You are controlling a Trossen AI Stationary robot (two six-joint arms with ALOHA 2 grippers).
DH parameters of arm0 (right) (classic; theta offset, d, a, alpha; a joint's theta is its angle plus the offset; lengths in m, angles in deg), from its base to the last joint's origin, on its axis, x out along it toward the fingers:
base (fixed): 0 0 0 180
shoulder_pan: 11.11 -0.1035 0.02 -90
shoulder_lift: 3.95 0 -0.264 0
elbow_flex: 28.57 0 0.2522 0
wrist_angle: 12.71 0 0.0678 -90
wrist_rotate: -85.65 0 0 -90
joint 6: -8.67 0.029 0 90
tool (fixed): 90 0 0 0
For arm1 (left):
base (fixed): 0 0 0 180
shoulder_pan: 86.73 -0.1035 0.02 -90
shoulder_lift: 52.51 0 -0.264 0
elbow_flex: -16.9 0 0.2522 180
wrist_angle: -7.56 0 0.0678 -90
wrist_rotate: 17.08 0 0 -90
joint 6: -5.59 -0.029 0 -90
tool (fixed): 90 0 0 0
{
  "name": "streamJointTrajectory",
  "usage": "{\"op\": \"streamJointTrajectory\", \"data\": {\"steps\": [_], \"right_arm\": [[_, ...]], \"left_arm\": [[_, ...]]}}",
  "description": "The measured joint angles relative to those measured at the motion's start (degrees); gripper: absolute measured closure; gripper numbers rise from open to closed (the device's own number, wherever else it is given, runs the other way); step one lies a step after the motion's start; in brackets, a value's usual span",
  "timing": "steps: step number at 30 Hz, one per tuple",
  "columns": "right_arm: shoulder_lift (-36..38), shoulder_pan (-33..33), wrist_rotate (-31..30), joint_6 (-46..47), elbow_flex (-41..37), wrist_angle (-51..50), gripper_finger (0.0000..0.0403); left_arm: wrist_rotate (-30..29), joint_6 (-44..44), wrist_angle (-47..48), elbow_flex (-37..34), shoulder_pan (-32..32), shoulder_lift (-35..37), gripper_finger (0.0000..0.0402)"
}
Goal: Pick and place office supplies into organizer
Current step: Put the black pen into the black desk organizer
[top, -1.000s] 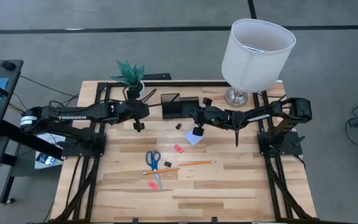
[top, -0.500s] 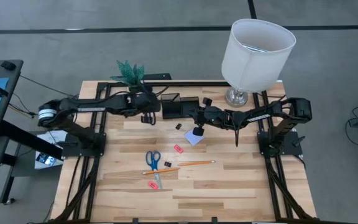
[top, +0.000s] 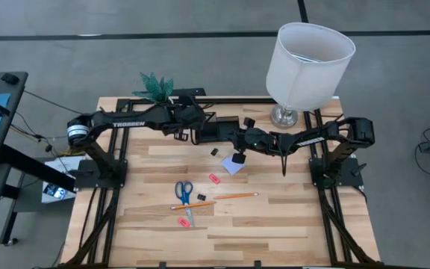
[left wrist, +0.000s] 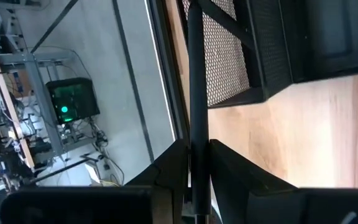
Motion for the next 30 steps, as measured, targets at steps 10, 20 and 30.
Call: {"op": "streamJointTrajectory", "data": {"steps": [10,20,30], "right_arm": [[0.00,-0.01,0.00,0.00,0.00,0.00,0.0328],[0.00,-0.01,0.00,0.02,0.00,0.02,0.0328],[0.00,-0.01,0.00,0.02,0.00,0.03,0.0328]], "left_arm": [[0.88,-1.41,2.82,0.15,0.17,0.00,0.0345],[4.70,-4.66,2.17,0.15,0.46,0.00,0.0345],[4.74,-9.29,-0.15,0.15,0.46,0.04,0.0345]]}}
